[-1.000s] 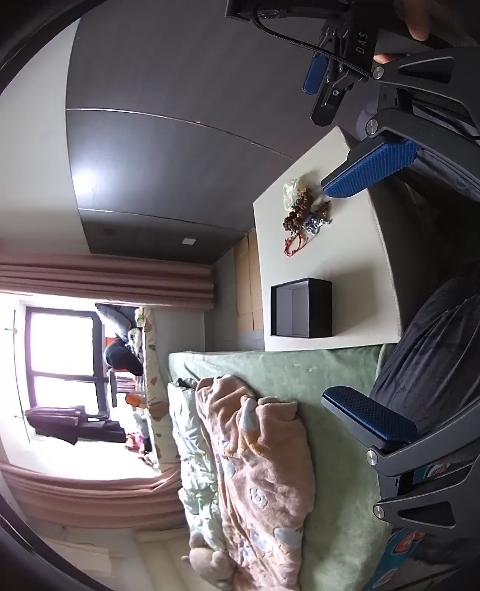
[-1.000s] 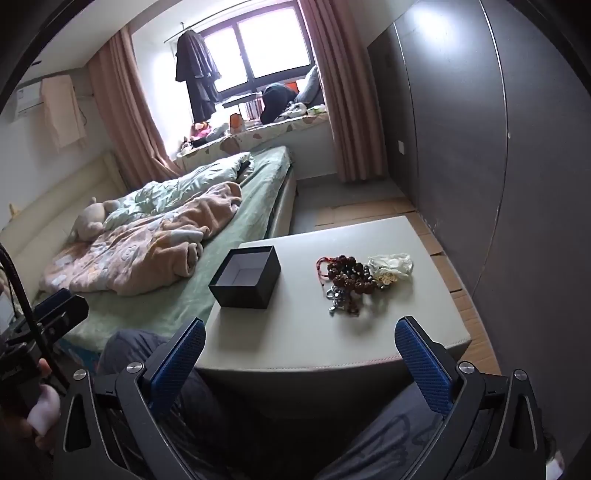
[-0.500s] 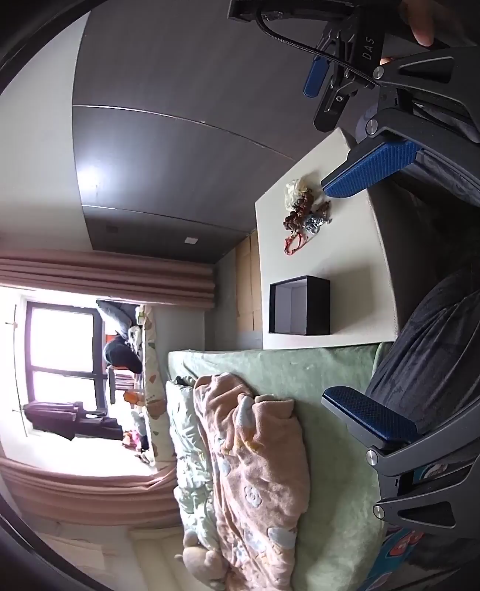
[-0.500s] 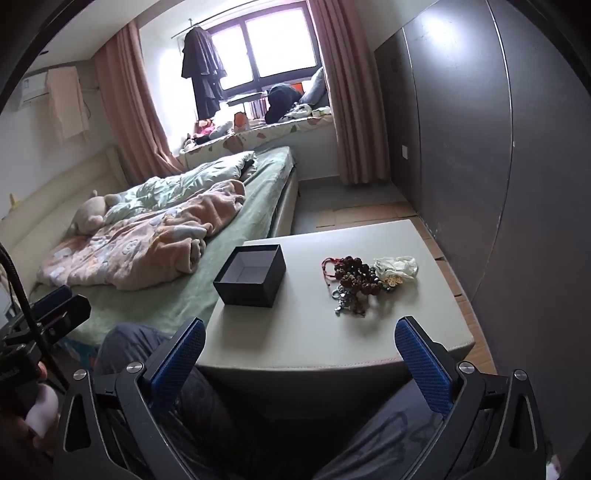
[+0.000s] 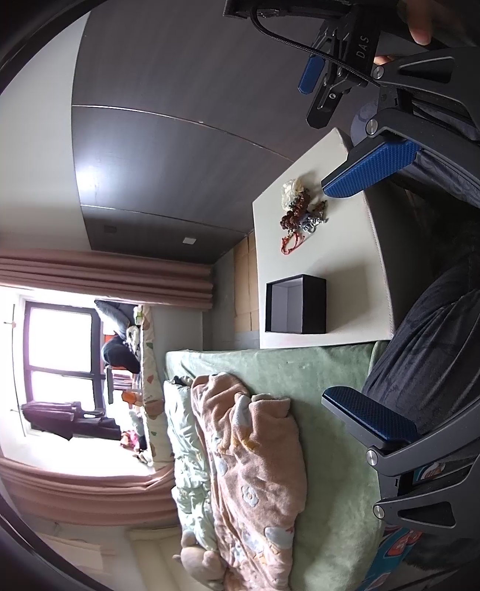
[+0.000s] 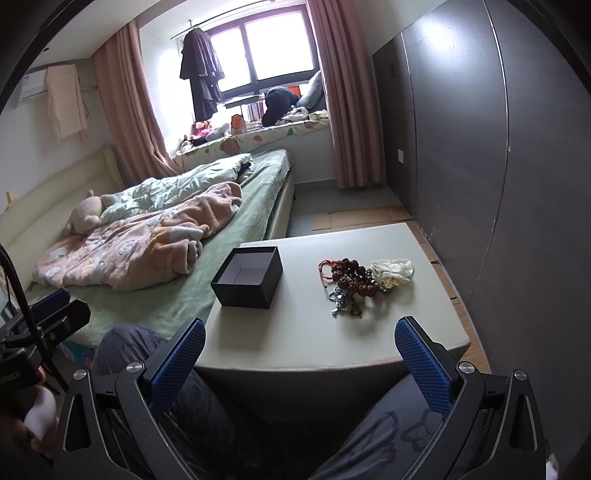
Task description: Organize jewelry
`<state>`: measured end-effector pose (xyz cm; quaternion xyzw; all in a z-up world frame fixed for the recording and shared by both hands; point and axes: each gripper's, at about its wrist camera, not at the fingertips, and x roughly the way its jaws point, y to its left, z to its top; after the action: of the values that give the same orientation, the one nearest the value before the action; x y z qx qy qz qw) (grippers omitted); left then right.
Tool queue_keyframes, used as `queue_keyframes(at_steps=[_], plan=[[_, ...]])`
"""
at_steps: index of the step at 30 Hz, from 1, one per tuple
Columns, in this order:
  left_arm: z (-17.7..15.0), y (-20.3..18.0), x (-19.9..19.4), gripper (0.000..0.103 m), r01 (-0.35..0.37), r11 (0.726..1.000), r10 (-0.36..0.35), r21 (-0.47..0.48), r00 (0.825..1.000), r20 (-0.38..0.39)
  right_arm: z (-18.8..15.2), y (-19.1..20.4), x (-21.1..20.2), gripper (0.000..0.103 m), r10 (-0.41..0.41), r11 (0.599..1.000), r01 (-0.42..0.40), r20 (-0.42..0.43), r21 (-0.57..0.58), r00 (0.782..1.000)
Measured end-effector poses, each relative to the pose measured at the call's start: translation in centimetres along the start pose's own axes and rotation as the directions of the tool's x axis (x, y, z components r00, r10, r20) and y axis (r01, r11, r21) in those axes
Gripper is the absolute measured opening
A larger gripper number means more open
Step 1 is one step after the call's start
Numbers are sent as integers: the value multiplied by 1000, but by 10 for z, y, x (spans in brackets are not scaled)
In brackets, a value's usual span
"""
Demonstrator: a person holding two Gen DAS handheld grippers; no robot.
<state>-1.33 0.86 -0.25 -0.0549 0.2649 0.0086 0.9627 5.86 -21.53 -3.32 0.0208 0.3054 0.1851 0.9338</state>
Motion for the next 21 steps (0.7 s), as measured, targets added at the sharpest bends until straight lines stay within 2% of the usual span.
queue_keyframes(at_steps=[21], plan=[[-2,1,-1,102,12,1000,-12,-14,1000,0,6,7,-8,103,-10,1000,10,12,-15,1000]])
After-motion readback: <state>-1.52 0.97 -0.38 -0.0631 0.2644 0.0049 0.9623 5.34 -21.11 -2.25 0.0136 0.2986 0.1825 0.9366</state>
